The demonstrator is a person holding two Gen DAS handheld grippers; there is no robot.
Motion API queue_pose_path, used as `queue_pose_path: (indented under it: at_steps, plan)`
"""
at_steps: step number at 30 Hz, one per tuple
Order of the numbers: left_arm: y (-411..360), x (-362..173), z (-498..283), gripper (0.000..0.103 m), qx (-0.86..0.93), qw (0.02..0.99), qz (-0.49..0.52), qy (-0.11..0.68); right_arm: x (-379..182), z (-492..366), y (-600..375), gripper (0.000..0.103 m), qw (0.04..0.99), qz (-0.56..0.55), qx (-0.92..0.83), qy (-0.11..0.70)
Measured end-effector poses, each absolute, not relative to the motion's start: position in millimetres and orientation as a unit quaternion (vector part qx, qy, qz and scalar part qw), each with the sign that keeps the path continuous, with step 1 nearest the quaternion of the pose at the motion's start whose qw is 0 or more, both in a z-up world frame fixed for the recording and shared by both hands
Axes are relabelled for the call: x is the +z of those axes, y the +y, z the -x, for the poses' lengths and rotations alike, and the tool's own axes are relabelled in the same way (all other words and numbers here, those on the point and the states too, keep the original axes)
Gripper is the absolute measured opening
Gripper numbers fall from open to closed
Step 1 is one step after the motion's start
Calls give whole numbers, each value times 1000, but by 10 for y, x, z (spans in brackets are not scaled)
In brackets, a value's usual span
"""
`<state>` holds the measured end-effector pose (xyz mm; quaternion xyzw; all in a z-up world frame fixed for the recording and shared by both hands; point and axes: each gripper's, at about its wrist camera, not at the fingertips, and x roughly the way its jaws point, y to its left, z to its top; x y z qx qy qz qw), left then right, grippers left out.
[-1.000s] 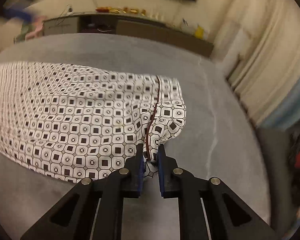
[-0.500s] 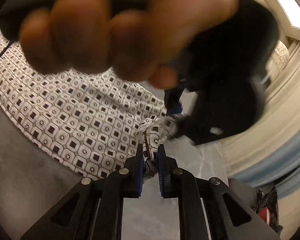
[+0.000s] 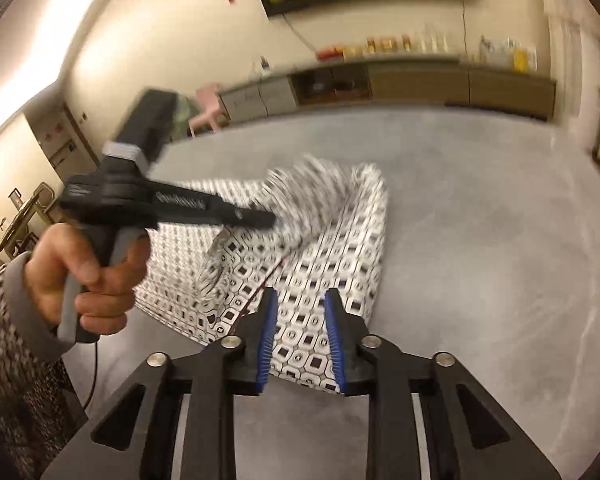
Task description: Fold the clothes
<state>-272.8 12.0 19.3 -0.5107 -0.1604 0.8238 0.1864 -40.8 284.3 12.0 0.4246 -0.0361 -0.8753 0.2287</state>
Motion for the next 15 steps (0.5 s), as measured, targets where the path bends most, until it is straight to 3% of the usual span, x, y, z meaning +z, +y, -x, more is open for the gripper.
queue_pose_path:
  at_steps: [1,3,7,13,15]
  plan:
    - [38,197,2683,26,833,172,498,-172,51,416,2812,22,224,-435,-871,-28]
    - [-81,199,2672,38,834,162,487,-201,-125,469,2738,22,218,-457,-862,-12]
    - [-112,263,2625,45,838,179,474,-204,-319,506,2688,22,213,-484,-849,1]
    - [367,96,2742,46,834,187,514,-74,-347,733,2742,22,219,-489,-844,-22]
    - [414,19,2741,40,836,164,522,-38,-339,727,2789,22,220,-490,-844,-18]
